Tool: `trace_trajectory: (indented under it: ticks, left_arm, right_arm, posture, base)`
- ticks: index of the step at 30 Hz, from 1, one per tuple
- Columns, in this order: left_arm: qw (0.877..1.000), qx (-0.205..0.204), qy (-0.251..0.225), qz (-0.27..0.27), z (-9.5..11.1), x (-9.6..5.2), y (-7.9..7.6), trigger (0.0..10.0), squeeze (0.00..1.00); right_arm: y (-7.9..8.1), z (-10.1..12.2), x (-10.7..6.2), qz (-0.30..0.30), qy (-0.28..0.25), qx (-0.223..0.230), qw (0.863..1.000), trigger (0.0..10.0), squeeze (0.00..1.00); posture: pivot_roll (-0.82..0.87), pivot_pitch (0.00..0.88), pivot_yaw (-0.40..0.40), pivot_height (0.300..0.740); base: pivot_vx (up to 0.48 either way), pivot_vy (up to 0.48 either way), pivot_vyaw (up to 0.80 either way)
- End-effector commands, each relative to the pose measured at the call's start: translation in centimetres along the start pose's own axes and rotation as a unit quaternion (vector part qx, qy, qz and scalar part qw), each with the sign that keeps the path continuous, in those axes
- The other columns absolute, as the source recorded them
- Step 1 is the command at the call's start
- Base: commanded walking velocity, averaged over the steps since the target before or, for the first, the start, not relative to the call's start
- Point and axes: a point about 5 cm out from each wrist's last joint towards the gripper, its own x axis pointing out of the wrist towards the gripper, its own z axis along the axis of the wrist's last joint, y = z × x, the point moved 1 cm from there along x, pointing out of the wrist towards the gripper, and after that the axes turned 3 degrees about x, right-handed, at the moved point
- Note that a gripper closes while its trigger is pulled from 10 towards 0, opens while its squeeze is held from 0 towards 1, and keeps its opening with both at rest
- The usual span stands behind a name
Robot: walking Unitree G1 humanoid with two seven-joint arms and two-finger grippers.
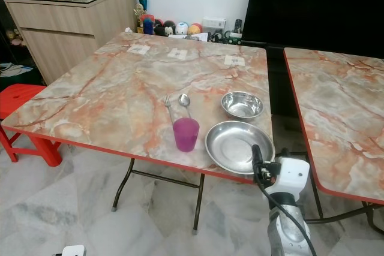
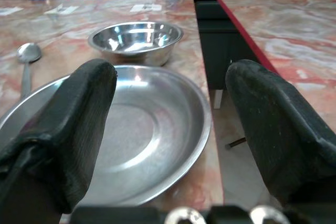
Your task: Setting the table
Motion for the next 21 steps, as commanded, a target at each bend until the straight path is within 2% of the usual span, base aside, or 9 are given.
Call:
trace_trajectory:
  ticks: [1,13,21]
  left_arm:
    - [1.0,-0.003,0.017,0.0,-0.8,-0.2,0.2,10.0,0.0]
    - [1.0,-0.002,0.015,0.002,-0.7,-0.2,0.4,10.0,0.0]
    - [1.0,-0.002,0.017,-0.001,-1.0,-0.3,0.3,10.0,0.0]
  right_arm:
    - [0.2,0.2,0.4,-0.005,-0.003,0.005,1.0,10.0,0.0]
    - [0.9,0.5,0.9,-0.011,-0.011,0.024,1.0,10.0,0.0]
    - [1.5,0.7,1.3,-0.007,-0.012,0.027,1.0,10.0,0.0]
  posture:
    - [0.01,0.035,-0.034,0.74]
    - [0.01,0.088,-0.036,0.74]
    - [0.01,0.109,-0.043,0.74]
  base:
    - [0.0,0.0,0.0]
    - [0.0,0.0,0.0]
    - [0.265,0.0,0.0]
